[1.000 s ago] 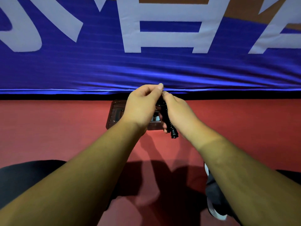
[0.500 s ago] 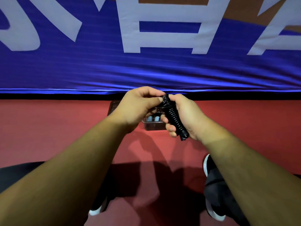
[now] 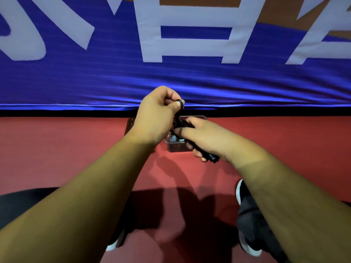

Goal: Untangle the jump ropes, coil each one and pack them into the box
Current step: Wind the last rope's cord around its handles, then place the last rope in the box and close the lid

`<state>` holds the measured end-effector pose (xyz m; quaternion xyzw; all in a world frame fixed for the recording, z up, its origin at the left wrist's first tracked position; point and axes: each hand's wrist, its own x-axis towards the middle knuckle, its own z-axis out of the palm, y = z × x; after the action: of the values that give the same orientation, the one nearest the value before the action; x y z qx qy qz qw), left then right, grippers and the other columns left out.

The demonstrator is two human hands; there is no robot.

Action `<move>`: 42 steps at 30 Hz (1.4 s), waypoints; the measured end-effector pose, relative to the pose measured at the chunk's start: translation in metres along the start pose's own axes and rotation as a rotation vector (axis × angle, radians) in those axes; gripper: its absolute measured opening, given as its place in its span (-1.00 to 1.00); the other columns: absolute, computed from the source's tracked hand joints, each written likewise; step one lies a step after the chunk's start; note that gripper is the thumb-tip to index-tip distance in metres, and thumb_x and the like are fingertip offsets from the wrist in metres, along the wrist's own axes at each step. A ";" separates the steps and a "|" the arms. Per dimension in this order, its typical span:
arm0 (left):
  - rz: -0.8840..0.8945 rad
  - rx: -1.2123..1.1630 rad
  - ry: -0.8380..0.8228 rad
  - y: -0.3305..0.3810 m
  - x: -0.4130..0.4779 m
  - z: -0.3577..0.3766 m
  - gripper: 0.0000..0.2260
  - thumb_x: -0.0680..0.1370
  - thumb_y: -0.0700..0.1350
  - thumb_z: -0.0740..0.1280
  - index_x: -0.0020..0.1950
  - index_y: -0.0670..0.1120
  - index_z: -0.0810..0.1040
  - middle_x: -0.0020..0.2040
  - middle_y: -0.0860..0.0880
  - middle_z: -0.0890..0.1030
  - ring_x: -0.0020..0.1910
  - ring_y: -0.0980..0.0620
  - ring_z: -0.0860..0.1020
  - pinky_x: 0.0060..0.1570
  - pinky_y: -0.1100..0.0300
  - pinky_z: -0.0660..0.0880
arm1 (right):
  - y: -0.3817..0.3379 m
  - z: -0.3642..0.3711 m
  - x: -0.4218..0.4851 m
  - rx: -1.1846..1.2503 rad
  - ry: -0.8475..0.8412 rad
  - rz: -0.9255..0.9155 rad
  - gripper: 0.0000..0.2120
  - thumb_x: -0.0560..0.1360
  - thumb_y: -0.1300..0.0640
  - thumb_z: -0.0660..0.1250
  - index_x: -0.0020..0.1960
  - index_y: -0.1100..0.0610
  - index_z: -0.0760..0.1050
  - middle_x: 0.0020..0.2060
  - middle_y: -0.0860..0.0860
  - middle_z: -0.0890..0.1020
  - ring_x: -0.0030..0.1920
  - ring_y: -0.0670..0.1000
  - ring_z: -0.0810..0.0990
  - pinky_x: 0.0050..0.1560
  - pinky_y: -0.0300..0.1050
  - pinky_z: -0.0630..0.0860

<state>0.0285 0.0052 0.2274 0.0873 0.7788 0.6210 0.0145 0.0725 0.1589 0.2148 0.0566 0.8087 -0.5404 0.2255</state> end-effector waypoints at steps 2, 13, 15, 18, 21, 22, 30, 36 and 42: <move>0.036 0.035 -0.020 0.004 -0.002 0.007 -0.89 0.56 -0.31 0.35 -0.06 -0.12 0.59 -0.18 -0.10 0.70 -0.16 -0.05 0.65 0.02 -0.03 0.61 | 0.005 0.001 0.000 -0.094 0.057 0.038 -0.79 0.64 -0.17 0.36 0.15 -0.07 0.49 -0.32 0.05 0.55 -0.48 0.07 0.47 -0.49 -0.14 0.41; -0.098 0.175 -0.045 0.029 -0.002 0.003 -0.97 0.55 -0.15 0.42 -0.05 -0.03 0.65 -0.21 0.02 0.68 -0.17 -0.02 0.65 0.07 -0.07 0.65 | 0.011 0.012 -0.014 -0.120 0.256 0.057 -0.53 0.40 -0.26 0.45 0.18 -0.01 0.54 -0.22 -0.09 0.71 -0.24 0.00 0.71 -0.16 -0.01 0.66; -0.118 0.169 -0.044 0.035 -0.006 -0.004 -0.95 0.47 -0.08 0.42 -0.10 -0.02 0.66 -0.23 0.01 0.69 -0.11 -0.10 0.70 0.07 -0.12 0.66 | 0.006 0.011 -0.018 -0.094 0.279 0.062 -0.66 0.31 -0.10 0.43 -0.04 0.11 0.61 -0.31 -0.03 0.68 -0.26 0.04 0.66 -0.14 0.04 0.61; -0.114 0.187 -0.036 0.046 -0.010 -0.013 -0.93 0.46 -0.06 0.42 -0.13 -0.02 0.67 -0.19 -0.02 0.72 -0.06 -0.14 0.70 0.06 -0.10 0.66 | -0.005 0.007 -0.029 -0.130 0.331 0.051 -0.81 0.42 0.04 0.52 -0.26 0.13 0.61 -0.43 -0.04 0.62 -0.38 0.00 0.58 -0.29 -0.14 0.44; -0.109 0.250 -0.044 0.050 -0.007 -0.017 -0.96 0.56 -0.13 0.43 -0.08 -0.05 0.68 -0.13 -0.10 0.73 -0.10 -0.14 0.69 0.03 -0.07 0.65 | -0.005 0.001 -0.027 -0.104 0.396 0.059 -0.80 0.40 0.05 0.59 -0.25 0.15 0.64 -0.39 0.00 0.64 -0.36 0.02 0.60 -0.25 -0.11 0.50; -0.132 0.257 -0.058 0.049 -0.004 -0.018 -0.96 0.56 -0.14 0.43 -0.07 -0.06 0.67 -0.12 -0.13 0.73 -0.11 -0.15 0.69 0.04 -0.08 0.66 | -0.004 0.001 -0.021 -0.088 0.405 0.067 -0.80 0.38 0.06 0.59 -0.26 0.15 0.65 -0.38 0.01 0.65 -0.34 0.03 0.61 -0.23 -0.07 0.54; -0.369 0.212 -0.198 -0.025 0.056 0.002 -0.75 0.64 -0.22 0.36 0.32 -0.11 0.58 0.03 -0.18 0.70 -0.18 -0.09 0.65 -0.10 0.01 0.64 | 0.043 -0.011 0.075 -0.177 0.422 0.221 -0.72 0.37 -0.05 0.59 -0.20 0.16 0.65 -0.22 0.10 0.74 -0.20 0.16 0.72 -0.24 -0.04 0.59; -0.471 0.155 -0.264 -0.125 0.112 0.035 -0.61 0.66 -0.23 0.31 0.50 -0.03 0.48 0.12 -0.09 0.67 -0.28 0.05 0.60 -0.42 0.21 0.48 | 0.094 -0.017 0.179 -0.176 0.345 0.368 -0.65 0.37 -0.05 0.60 0.03 0.16 0.70 -0.12 0.07 0.75 -0.11 0.12 0.73 -0.08 -0.08 0.64; -0.461 0.221 -0.317 -0.214 0.171 0.061 -0.59 0.64 -0.31 0.22 0.35 0.10 0.59 0.16 -0.04 0.67 -0.32 0.05 0.52 -0.43 0.31 0.45 | 0.139 -0.018 0.266 -0.143 0.322 0.419 -0.74 0.49 -0.03 0.56 0.05 0.12 0.66 -0.11 0.04 0.71 -0.18 0.06 0.66 -0.29 -0.14 0.45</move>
<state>-0.1570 0.0451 0.0207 0.0051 0.8289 0.4914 0.2671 -0.1238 0.1916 -0.0105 0.2920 0.8408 -0.4074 0.2044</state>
